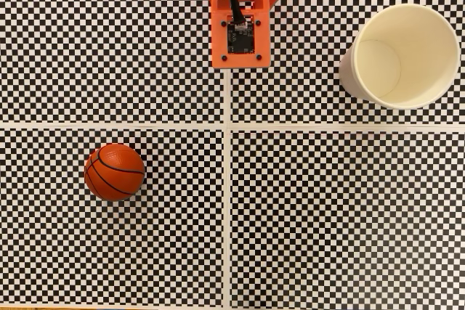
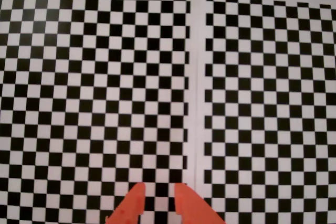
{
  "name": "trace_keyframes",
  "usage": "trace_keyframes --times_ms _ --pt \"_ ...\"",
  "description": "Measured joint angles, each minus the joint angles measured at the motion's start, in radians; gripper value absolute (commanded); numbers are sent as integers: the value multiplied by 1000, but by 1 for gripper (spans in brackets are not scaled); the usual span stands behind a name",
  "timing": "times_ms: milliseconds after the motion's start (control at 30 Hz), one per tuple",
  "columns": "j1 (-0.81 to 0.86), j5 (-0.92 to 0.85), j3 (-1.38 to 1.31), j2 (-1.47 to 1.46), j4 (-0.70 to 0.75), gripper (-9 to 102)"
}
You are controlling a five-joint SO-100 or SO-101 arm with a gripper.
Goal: Grasp basketball and place into cup.
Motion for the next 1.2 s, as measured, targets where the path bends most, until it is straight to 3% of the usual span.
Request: trace_keyframes --times_ms 633,1200 --pt "25 48 -20 0 -77 3" --pt "14 112 -469 -261 -124 0"
